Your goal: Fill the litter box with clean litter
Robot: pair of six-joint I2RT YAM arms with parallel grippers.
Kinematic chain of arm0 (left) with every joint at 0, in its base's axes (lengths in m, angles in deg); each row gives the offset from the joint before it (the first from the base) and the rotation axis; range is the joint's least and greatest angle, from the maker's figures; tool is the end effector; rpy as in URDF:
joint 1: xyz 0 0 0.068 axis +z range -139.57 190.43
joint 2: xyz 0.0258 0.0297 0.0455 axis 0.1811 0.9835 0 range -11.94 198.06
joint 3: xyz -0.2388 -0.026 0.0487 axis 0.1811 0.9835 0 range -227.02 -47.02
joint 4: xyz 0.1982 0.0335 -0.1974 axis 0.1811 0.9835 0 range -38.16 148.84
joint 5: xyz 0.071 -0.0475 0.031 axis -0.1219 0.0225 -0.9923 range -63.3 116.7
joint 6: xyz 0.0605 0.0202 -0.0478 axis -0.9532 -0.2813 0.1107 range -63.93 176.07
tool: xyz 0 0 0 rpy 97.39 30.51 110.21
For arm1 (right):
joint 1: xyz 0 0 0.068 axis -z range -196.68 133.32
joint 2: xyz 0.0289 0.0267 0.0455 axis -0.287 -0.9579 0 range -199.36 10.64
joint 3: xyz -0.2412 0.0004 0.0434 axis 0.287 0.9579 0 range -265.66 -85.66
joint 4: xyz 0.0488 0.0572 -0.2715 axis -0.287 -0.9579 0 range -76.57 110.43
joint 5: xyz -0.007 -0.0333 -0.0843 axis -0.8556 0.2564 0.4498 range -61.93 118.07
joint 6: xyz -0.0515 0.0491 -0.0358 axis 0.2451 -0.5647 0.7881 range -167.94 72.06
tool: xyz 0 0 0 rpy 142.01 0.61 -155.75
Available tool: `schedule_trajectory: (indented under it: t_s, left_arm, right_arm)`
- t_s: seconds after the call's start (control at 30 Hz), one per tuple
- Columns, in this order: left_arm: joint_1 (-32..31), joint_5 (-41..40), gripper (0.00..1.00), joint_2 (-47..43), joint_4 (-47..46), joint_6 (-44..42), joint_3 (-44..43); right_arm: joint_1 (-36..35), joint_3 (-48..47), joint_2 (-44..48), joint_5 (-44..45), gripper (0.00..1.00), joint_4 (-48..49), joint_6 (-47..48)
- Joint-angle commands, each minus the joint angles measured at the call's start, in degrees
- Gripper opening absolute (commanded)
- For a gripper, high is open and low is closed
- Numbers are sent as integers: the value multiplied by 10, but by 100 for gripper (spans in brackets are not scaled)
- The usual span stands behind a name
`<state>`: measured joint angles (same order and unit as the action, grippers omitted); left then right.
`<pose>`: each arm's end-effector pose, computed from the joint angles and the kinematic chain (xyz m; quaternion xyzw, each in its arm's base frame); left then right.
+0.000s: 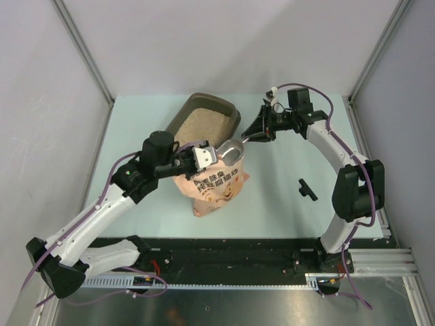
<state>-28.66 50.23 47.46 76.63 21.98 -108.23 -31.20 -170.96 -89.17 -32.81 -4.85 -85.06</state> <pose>0.2084 -0.2046 0.3309 0.5770 0.5883 -0.1935 0.5325 0.3873 0.1621 0.2677 -0.0578 0.8077 0.5723 0.1294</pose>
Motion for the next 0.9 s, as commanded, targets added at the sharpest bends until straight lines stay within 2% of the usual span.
schedule_trajectory:
  t_s: [0.0, 0.17, 0.37, 0.63, 0.87]
  left_arm:
    - [-7, 22, 0, -16, -26, -8, -45]
    - [-7, 2, 0, -25, -19, -20, -46]
    - [-7, -11, 0, -31, -6, -33, -46]
    - [-6, -33, 0, -46, 7, -58, -46]
    - [4, -43, 0, -60, 15, -61, -43]
  right_arm:
    - [24, -37, 22, -12, 0, 58, -21]
    - [60, -37, 8, -41, 0, 50, 12]
    - [70, -80, -20, -80, 0, -65, 131]
    - [71, -71, -35, -78, 0, -70, 150]
    - [70, -48, -55, -90, 0, -18, 96]
